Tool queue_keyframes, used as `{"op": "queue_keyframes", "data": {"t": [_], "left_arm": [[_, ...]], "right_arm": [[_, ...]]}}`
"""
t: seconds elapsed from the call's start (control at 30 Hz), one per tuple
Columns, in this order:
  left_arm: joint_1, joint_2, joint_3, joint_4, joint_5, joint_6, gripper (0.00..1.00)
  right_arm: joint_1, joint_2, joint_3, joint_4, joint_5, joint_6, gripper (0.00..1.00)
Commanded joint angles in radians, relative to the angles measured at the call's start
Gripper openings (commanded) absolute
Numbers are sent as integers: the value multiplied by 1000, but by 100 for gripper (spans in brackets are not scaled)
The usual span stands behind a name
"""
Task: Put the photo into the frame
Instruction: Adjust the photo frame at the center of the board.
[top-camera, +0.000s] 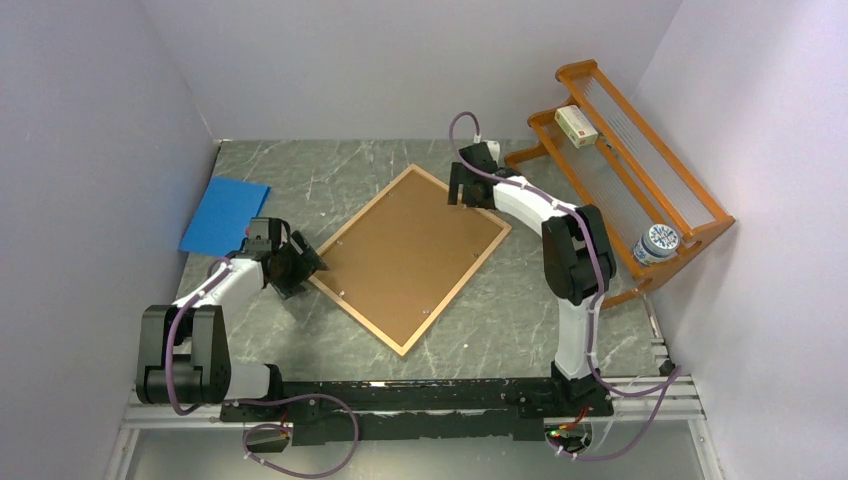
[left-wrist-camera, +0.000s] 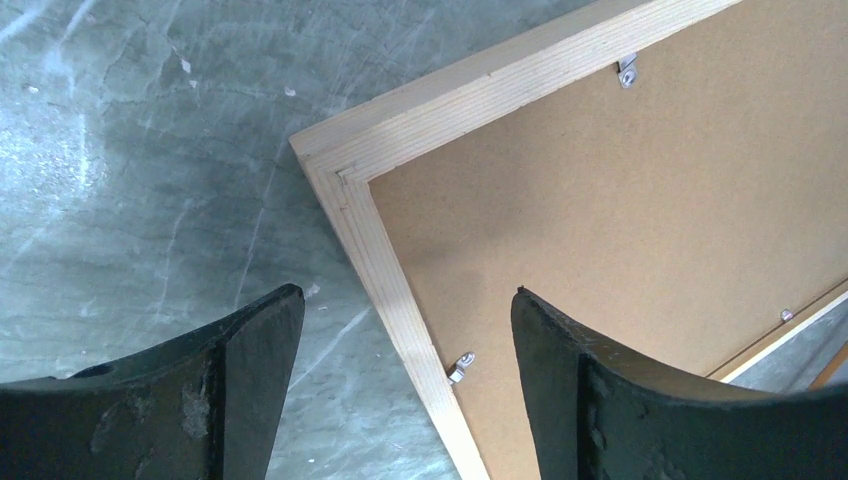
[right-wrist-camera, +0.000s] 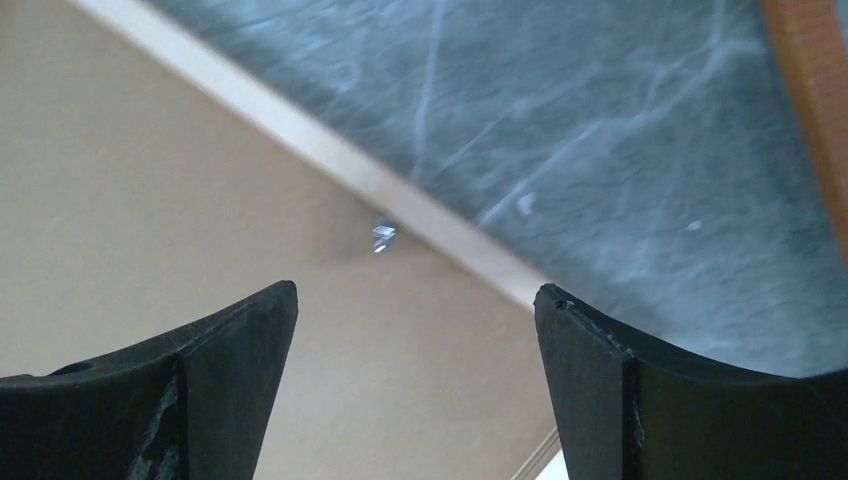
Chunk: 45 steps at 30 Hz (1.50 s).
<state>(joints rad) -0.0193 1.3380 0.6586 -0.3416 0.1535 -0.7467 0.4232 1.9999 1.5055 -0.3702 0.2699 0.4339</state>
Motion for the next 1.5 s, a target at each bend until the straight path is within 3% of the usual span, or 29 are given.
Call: {"op": "queue_keyframes", "data": {"t": [0.0,0.27,0.7,1.17,1.47], "left_arm": [[-2,-16,-15,1,35,-22,81],[-2,-7,-41,13,70,-64,82],[0,94,22,118,210,0,82],[1,332,215,161,262,27,79],[1,406,277,135,224,31,77]], "right_arm": [[-45,52,112,-53,70,-87,92],[-132,161,193,-80,-119,-117,93],[-160,50,-4,-59,-420,-153,92],[-156,-326,-491,63,-534,19,88],[-86,-528,-732,100,-438,190,86]]}}
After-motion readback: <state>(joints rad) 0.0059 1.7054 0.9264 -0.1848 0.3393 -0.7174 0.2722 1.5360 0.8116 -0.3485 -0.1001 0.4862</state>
